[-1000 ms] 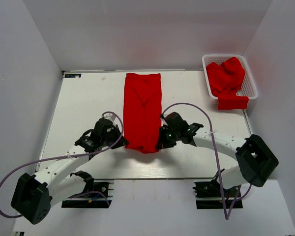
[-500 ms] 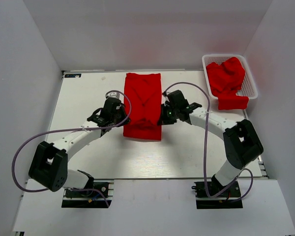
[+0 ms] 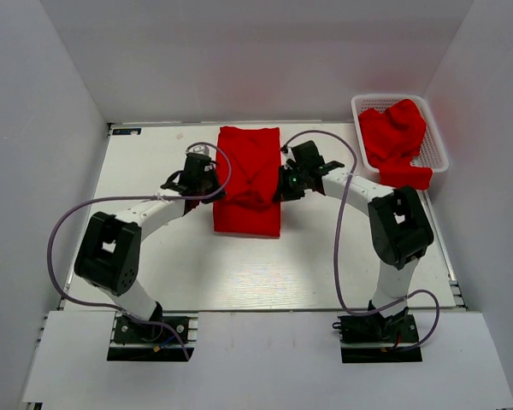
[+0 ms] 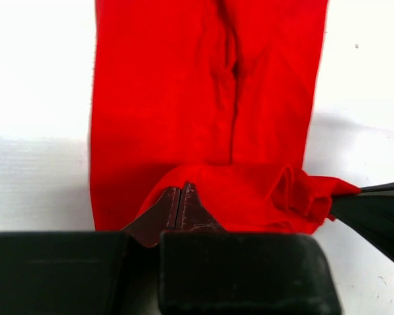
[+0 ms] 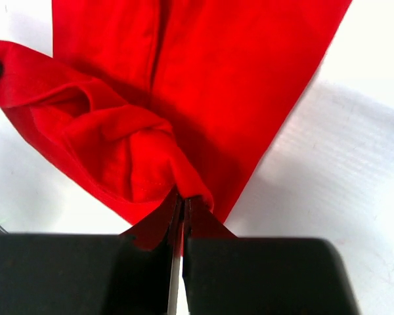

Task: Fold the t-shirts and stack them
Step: Fold the folded rectangular tshirt in 1/3 of the way, then grab one side of the 2/3 rectangular tshirt with both arms, then fold the long partially folded tshirt into a neat square

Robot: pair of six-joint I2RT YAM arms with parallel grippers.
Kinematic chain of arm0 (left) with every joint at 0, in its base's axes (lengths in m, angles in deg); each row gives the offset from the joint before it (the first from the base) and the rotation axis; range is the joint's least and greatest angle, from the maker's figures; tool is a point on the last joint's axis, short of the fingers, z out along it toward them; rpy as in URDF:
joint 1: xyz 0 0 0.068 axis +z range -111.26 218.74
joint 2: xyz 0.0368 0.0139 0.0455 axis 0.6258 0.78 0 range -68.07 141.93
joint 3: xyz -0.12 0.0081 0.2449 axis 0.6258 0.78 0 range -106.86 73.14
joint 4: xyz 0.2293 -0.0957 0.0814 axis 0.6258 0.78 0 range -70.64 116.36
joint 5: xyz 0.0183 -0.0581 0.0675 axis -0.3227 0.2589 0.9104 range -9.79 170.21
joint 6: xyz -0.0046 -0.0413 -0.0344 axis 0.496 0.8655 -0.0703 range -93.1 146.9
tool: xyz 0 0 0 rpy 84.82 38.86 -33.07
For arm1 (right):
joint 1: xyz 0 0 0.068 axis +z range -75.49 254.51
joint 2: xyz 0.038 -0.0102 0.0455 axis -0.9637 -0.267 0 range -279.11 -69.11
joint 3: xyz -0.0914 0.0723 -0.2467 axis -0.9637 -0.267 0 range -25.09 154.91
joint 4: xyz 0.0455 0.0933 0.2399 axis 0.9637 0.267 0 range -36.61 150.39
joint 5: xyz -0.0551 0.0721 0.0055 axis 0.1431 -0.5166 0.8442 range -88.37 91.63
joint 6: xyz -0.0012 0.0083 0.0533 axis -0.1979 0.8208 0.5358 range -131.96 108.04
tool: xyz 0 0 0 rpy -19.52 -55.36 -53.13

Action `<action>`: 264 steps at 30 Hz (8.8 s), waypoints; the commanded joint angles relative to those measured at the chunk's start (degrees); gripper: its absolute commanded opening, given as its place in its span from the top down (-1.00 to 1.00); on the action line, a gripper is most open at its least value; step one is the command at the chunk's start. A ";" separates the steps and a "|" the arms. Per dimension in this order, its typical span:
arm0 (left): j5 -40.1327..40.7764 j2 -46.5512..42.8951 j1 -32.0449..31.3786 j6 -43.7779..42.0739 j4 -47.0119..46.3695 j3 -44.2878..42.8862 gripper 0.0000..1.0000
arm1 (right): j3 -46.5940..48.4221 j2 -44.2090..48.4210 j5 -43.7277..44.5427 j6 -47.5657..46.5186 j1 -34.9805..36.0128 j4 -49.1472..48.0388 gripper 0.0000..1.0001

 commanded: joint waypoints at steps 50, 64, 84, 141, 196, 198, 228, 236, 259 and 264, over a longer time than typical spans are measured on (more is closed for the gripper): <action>-20.09 -2.97 7.92 -11.58 -2.34 9.41 -1.00 | -16.79 7.12 -18.41 1.85 -6.85 -14.90 -0.81; -18.78 0.19 6.86 -15.98 -2.52 11.79 -1.00 | -15.83 0.35 -18.86 2.38 -3.50 -15.61 -0.81; -25.45 3.10 6.86 -17.75 -6.64 15.48 1.00 | -16.80 -2.91 -16.40 4.67 -3.15 -17.46 0.89; -7.08 0.27 8.17 -6.06 12.00 -16.94 1.00 | 29.07 -10.19 -22.90 -8.96 -10.18 17.00 1.00; -31.51 23.14 15.64 -18.54 -6.72 -28.13 -1.00 | 32.89 -21.01 -23.34 -19.33 -10.81 -4.62 -0.80; -32.82 22.00 14.51 -18.54 -8.66 -24.69 -1.00 | 30.42 -20.84 -24.57 -17.58 -10.10 -7.34 -0.80; -23.45 -7.70 5.19 -12.12 15.29 2.93 -1.00 | -21.37 13.40 -25.99 -10.26 -4.38 -7.82 -0.80; -14.47 -7.73 5.98 -13.35 19.20 -8.50 -1.00 | -6.28 12.48 -17.11 -11.77 -5.35 -1.38 -0.80; -18.76 8.10 6.50 -15.55 17.62 -13.35 -0.79 | 9.05 -5.89 -12.52 -9.48 -6.75 1.44 -0.80; -19.56 8.10 6.50 -15.03 15.69 -12.12 -0.24 | 8.17 -6.33 -13.67 -9.48 -6.75 1.00 -0.64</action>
